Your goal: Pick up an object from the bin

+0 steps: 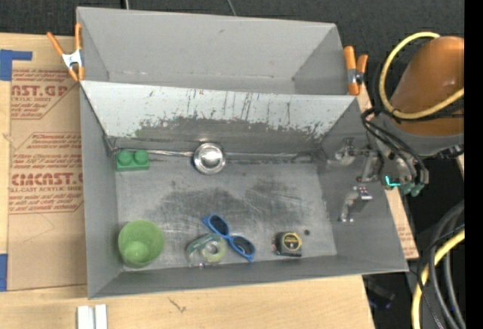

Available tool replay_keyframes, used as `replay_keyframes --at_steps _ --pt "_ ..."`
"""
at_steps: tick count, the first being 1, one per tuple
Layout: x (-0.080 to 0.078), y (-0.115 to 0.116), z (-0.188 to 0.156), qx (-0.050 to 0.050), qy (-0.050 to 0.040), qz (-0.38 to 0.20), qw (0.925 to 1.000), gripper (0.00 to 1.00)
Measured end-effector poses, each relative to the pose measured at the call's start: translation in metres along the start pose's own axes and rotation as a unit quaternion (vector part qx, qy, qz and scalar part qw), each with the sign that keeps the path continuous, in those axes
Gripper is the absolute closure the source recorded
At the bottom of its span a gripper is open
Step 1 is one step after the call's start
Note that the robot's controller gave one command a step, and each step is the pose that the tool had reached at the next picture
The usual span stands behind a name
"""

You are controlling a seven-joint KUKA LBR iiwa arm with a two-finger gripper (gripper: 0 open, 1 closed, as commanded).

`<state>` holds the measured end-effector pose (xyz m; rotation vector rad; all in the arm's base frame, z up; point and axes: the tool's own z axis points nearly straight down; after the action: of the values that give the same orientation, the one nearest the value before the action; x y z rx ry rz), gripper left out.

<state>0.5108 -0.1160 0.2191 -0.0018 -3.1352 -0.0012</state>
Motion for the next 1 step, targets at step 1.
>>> replay_keyframes --at_steps 1 --pt "0.0202 0.061 0.1447 0.005 -0.0137 -0.291 0.9567 0.0"
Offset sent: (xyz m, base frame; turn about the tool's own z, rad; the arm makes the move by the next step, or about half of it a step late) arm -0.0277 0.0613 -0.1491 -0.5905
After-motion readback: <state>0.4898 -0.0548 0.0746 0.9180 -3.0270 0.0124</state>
